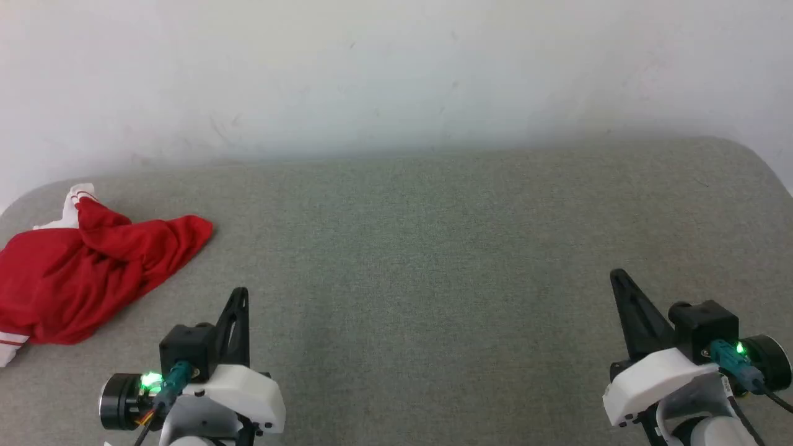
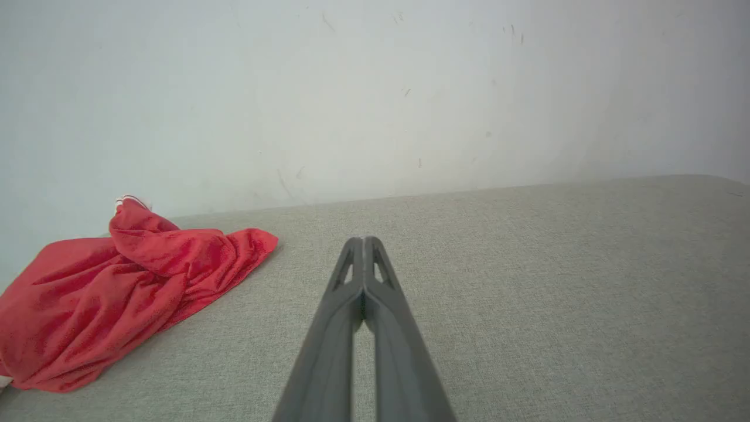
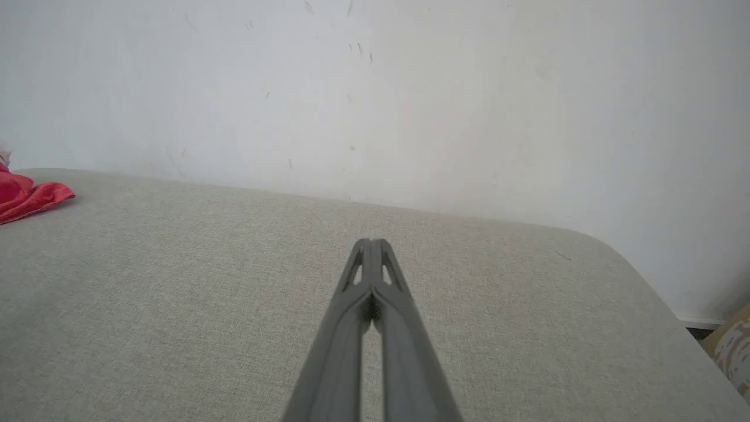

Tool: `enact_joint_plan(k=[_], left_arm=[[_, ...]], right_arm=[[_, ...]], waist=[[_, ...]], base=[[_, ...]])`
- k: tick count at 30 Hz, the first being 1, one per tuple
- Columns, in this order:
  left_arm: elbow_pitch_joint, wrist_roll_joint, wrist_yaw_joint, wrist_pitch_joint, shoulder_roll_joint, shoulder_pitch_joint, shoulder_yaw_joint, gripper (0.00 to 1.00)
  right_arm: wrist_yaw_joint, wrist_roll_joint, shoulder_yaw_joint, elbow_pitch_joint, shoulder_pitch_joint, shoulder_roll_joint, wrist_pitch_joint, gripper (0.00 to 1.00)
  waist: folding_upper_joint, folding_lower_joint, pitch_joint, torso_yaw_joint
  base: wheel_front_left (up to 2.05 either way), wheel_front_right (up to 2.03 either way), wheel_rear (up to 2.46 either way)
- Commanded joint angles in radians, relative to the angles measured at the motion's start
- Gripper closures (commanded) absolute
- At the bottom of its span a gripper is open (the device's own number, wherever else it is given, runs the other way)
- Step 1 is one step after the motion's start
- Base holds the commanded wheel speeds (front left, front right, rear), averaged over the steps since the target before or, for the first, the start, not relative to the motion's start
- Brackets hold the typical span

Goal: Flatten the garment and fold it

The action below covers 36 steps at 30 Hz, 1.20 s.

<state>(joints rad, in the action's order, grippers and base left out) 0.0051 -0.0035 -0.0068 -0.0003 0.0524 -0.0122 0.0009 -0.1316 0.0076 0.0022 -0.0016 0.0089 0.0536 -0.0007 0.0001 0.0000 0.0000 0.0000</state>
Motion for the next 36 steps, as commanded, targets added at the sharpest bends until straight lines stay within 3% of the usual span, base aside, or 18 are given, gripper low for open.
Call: enact_joint_plan(k=[1,36], left_arm=[[-0.005,0.004,0.007,0.000,-0.002,0.012,-0.001,1.00],[-0.005,0.004,0.007,0.000,-0.002,0.012,-0.001,1.00]], right_arm=[[0.001,-0.008,-0.002,0.002,-0.009,-0.003,0.001,1.00],[0.001,-0.008,-0.002,0.002,-0.009,-0.003,0.001,1.00]], waist=[[-0.0001,0.0000,0.000,0.000],[-0.0001,0.0000,0.000,0.000]], base=[[0.00,0.00,0.00],[0.00,0.00,0.00]])
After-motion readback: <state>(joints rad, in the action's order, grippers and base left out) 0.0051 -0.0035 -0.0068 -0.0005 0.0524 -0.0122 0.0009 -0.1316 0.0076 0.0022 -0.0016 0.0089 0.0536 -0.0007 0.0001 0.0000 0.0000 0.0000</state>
